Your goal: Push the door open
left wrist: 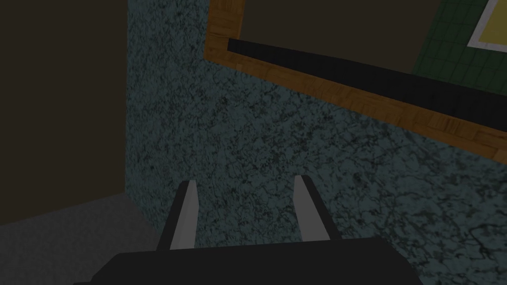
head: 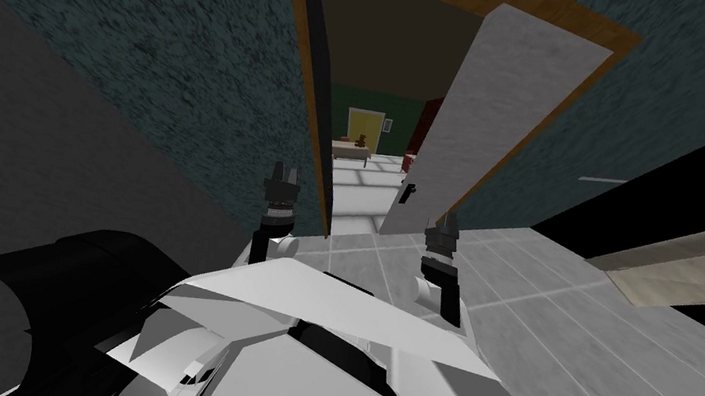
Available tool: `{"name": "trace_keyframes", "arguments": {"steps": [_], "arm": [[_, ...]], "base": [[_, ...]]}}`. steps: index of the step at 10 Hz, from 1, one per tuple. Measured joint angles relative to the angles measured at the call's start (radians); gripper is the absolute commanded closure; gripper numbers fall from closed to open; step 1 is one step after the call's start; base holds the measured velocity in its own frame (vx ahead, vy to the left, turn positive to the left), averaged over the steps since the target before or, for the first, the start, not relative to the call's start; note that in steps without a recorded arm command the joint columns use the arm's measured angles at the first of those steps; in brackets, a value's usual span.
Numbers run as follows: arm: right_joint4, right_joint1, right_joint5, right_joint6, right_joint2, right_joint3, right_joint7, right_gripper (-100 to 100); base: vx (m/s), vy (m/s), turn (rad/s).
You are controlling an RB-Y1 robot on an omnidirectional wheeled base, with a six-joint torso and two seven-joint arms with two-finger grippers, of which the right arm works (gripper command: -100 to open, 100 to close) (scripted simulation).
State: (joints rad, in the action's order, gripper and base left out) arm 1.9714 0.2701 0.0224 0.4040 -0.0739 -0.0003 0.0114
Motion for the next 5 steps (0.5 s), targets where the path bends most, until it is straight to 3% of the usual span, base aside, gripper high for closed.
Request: {"name": "trace_keyframes", "arguments": {"steps": [5], "arm": [[-0.15, -0.079, 0.037, 0.008, -0.029, 0.023, 0.003, -100]], "base": [[0.078, -0.106, 0.114]]}}
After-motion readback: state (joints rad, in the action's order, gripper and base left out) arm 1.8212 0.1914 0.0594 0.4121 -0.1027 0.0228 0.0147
